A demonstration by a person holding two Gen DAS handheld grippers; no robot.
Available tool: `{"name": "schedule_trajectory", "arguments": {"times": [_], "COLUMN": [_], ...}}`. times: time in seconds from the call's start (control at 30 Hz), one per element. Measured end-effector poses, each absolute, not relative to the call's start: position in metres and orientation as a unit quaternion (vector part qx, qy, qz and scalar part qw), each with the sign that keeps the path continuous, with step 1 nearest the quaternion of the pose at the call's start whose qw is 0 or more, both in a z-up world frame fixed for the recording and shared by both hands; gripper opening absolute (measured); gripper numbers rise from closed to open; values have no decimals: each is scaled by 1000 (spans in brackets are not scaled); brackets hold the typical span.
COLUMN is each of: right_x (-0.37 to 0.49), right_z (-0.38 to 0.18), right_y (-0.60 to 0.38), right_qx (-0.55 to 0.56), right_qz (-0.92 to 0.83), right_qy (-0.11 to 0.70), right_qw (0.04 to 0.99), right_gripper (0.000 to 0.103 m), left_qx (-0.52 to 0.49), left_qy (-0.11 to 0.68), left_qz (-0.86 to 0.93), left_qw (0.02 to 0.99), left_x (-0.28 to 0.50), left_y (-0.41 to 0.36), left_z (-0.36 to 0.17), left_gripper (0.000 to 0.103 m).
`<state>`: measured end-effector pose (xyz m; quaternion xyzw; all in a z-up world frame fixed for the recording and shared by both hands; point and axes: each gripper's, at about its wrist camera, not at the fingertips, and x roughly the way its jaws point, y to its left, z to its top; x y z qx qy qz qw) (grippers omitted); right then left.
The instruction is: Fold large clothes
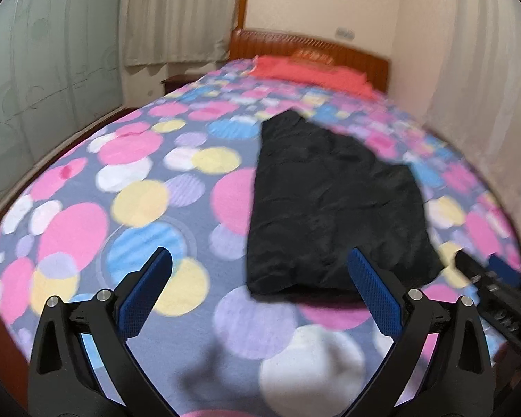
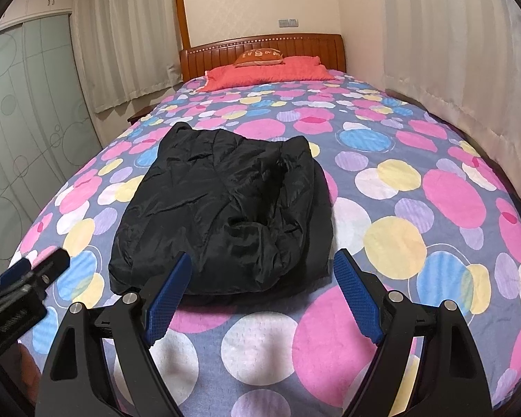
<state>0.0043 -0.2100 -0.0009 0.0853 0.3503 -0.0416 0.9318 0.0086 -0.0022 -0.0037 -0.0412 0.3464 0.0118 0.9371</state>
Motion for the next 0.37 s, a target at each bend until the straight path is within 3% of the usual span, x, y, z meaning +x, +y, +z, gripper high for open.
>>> {"name": "schedule_trajectory", "arguments": {"times": [0.37], "right_x": [9], "right_z": [-12], "right_y": [-223], "right_qx": [94], "right_qz": [-46], "right_qy": [359], "right_qw": [927], "right_gripper": [82], "left_qx": [-38], "left_qy": [338], "left_qz": [11], "left_qw": [940], "left_x": [18], "left_y": [2], "left_z": [-15], "left_gripper": [101]}}
